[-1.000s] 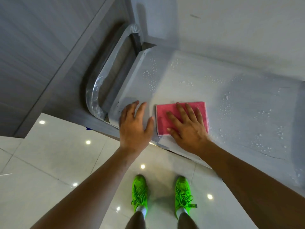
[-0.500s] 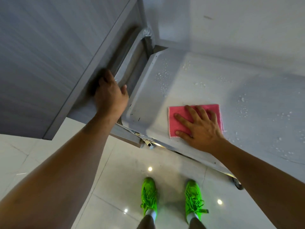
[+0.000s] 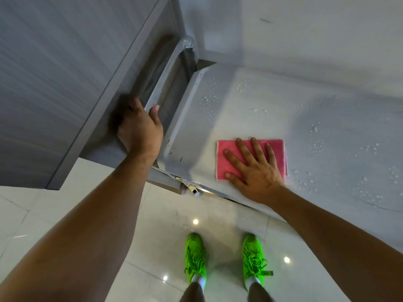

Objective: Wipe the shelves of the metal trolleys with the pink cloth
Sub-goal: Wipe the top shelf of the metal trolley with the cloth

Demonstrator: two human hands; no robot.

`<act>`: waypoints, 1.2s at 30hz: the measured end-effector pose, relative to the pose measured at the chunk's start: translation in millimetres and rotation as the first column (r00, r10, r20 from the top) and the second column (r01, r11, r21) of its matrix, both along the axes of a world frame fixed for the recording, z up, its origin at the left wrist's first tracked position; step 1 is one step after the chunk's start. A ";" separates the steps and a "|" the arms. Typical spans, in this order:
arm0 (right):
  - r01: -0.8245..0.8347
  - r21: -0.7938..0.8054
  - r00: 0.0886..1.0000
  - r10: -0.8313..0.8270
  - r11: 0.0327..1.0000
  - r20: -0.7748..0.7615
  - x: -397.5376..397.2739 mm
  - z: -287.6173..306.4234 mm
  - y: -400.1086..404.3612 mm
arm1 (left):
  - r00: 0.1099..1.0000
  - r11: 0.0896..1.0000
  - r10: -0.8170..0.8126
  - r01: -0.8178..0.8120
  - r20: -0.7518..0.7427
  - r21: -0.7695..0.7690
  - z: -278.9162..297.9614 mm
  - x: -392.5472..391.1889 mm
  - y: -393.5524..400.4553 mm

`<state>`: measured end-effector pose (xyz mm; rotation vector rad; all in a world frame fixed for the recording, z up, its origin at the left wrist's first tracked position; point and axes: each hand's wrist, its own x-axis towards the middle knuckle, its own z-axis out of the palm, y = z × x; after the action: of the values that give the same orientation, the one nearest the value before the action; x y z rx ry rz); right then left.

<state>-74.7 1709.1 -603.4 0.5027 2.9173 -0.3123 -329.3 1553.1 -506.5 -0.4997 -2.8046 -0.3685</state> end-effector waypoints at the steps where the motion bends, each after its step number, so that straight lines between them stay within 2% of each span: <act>1: 0.008 -0.006 1.000 -0.008 1.000 0.002 -2.5 -0.6 -4.7 | 1.000 1.000 0.009 -0.010 -0.004 -0.010 -1.1 0.7 0.4; 17: 0.062 -0.095 0.998 -0.060 0.994 0.028 -50.3 1.9 -53.7 | 0.995 0.997 0.064 -0.066 -0.070 -0.028 -8.8 3.6 2.2; 20: -0.002 -0.085 1.000 0.004 0.996 0.022 -54.1 7.0 -44.6 | 0.995 0.997 0.064 -0.066 -0.078 -0.027 -9.8 5.3 2.9; 24: -0.226 0.021 0.972 0.226 0.974 -0.055 -49.1 7.6 -23.5 | 0.994 0.996 0.071 -0.074 -0.082 -0.040 -10.8 6.6 4.0; 26: -0.305 0.019 0.951 0.305 0.952 -0.043 -46.5 1.9 -22.9 | 0.994 0.997 0.072 -0.075 -0.084 -0.034 -11.3 7.1 4.2; 31: -0.272 -0.046 0.962 0.271 0.961 -0.025 -70.7 2.5 -41.0 | 0.993 0.997 0.073 -0.077 -0.097 -0.032 -8.6 8.5 4.5; 36: -0.252 -0.042 0.968 0.251 0.967 -0.012 -95.4 3.5 -49.9 | 0.991 0.996 0.077 -0.082 -0.112 -0.037 -6.4 12.2 6.4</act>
<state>-170.1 1659.2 -599.8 0.1211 2.9287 -0.3401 -317.1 1559.4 -512.9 -0.4031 -2.7199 -0.2580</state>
